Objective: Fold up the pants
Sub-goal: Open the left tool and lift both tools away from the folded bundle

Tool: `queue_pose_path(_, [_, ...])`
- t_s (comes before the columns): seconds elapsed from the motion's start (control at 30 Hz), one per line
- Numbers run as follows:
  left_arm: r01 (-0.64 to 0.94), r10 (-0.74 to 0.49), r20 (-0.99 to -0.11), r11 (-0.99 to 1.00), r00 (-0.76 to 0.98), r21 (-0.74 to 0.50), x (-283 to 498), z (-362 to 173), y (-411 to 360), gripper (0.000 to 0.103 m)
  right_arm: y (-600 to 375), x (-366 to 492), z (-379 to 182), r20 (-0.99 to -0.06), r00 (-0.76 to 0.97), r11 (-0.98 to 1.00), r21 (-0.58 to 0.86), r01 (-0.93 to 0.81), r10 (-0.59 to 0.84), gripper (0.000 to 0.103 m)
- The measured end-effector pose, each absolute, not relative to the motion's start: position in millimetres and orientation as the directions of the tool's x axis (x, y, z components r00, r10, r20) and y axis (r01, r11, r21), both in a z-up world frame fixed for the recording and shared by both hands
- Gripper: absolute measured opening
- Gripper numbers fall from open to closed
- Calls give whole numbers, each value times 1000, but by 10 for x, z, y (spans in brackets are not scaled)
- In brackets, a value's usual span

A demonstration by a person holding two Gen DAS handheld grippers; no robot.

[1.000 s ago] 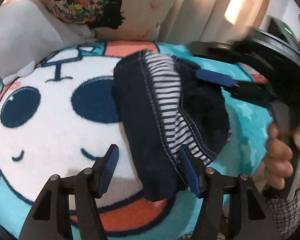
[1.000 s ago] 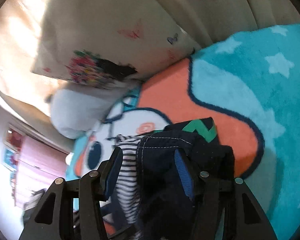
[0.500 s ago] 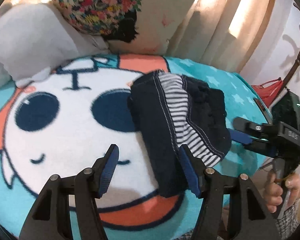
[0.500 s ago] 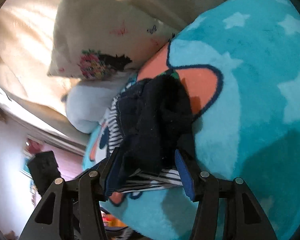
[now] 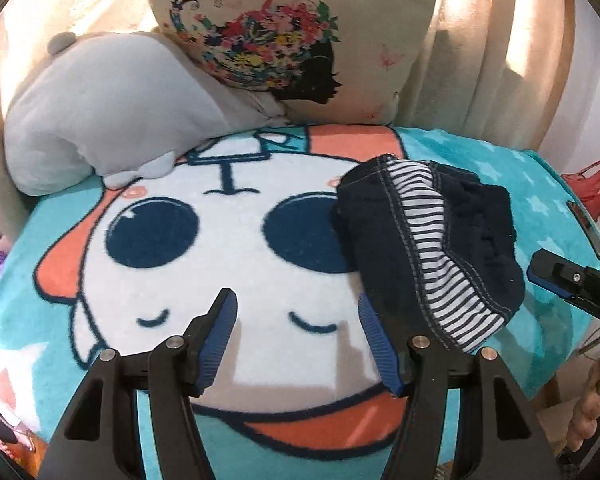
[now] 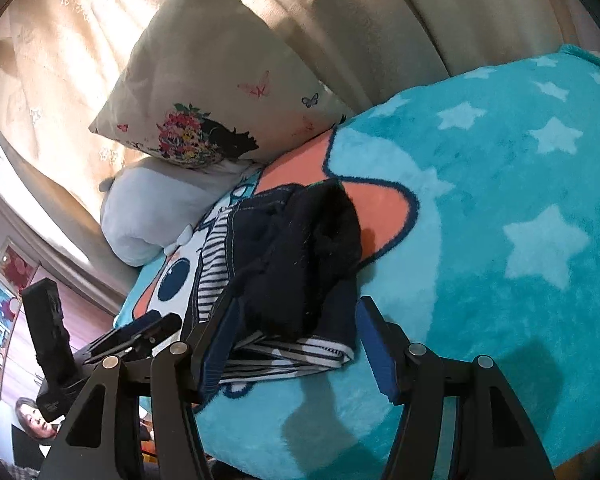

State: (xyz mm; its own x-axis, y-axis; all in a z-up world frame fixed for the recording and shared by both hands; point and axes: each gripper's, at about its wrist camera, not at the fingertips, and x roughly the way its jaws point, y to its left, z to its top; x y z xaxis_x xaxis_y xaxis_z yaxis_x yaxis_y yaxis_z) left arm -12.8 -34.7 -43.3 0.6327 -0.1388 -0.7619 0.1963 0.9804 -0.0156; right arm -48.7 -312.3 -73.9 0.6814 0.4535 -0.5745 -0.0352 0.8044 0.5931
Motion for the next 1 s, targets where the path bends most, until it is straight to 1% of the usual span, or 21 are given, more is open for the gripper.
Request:
queue_pose_path(0.13, [176,-115,-760,984,640,0,-163,-427,-303,63,-3119,-531,-717,-581,685,813,582,-29,440,65])
queue_pose_path(0.37, [173,-114,-767,985,631,-4,-197,-454,-283,63,-3066,-619,-675,-607,696,854,520,-17,383,66])
queue_pose_path(0.53, [167,-98,-771,986,629,11,-184,-482,-276,63,-3080,-631,-636,-600,710,856,516,-8,369,67])
queue_pose_path(0.67, [166,-94,-775,986,625,15,-156,-504,-282,63,-3060,-616,-601,-598,718,867,499,-14,356,70])
queue_pose_path(1.0, [184,-91,-794,983,600,26,-16,-585,-377,63,-3214,-466,-678,-610,714,859,511,24,343,72])
